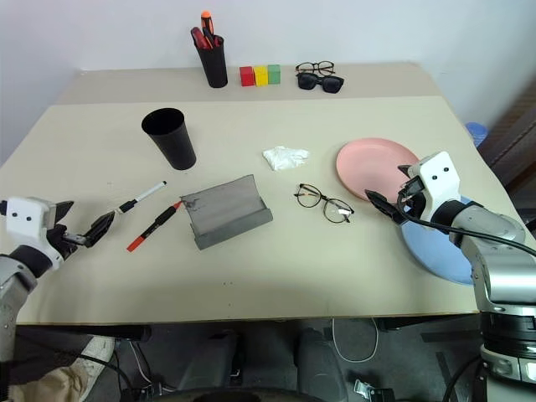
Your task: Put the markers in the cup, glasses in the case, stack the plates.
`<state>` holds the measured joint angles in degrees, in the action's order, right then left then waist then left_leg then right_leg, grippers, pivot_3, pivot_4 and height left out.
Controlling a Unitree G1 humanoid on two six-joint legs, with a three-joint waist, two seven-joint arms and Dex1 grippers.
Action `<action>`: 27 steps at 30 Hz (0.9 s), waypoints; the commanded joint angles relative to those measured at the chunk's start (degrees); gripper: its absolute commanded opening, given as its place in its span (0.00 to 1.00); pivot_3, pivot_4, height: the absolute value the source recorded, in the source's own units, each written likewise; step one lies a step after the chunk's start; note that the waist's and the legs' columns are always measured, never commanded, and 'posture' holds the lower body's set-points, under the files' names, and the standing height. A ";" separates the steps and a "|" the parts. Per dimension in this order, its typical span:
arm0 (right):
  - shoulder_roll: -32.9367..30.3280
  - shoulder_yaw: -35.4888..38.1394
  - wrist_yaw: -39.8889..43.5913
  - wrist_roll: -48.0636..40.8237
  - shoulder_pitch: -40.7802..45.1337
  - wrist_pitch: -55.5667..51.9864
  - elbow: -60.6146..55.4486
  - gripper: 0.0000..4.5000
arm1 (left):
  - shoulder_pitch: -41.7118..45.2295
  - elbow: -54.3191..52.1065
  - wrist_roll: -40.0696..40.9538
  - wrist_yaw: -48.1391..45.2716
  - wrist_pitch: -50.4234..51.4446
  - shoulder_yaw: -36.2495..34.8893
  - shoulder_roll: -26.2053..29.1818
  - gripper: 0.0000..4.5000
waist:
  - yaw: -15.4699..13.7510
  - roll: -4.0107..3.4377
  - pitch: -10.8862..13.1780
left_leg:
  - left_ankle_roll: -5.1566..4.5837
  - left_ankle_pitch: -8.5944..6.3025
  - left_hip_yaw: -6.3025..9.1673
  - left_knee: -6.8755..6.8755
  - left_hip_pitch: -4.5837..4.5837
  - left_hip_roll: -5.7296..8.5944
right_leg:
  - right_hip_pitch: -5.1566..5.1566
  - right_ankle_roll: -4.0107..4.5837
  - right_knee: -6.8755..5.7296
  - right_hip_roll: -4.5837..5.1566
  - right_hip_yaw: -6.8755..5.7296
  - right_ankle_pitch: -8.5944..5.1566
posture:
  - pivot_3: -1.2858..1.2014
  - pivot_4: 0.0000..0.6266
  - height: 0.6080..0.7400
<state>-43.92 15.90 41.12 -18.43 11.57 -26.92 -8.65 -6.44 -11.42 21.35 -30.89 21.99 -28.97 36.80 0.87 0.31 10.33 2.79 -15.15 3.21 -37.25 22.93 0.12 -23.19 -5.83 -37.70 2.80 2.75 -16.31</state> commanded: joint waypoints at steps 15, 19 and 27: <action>5.78 -7.10 -0.85 -0.82 2.63 0.87 -4.99 1.00 | -2.05 -11.78 1.86 -5.09 8.20 7.06 4.31 0.99 | 0.06 -0.01 0.00 | 0.00 0.00 -0.02 0.00 -0.04 -0.01 | 0.03 0.00 -0.01 0.00 0.03 0.00 | 0.52 0.24 1.00; 10.93 -15.95 -3.24 0.49 2.74 -1.17 -12.78 1.00 | 4.36 -13.03 -1.76 -3.24 18.68 16.28 9.55 0.99 | 0.13 0.00 0.00 | 0.00 0.00 0.02 0.03 -0.07 -0.02 | 0.02 0.01 -0.04 -0.06 0.02 0.00 | 0.52 0.24 1.00; 15.56 -25.91 -6.23 3.34 3.58 -3.80 -20.02 1.00 | 18.43 -8.29 -2.36 0.81 37.28 26.17 8.56 0.99 | -0.10 0.04 0.01 | 0.00 0.00 0.06 -0.02 -0.04 0.04 | 0.01 -0.01 -0.08 -0.06 -0.02 0.00 | 0.52 0.24 1.00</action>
<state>-28.47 -9.05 35.13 -15.77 14.63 -30.83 -25.79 10.34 -19.99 19.22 -30.96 56.23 -4.08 45.85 0.76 0.35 10.34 2.79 -15.14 3.27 -37.28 22.89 0.16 -23.18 -5.84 -37.78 2.75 2.73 -16.31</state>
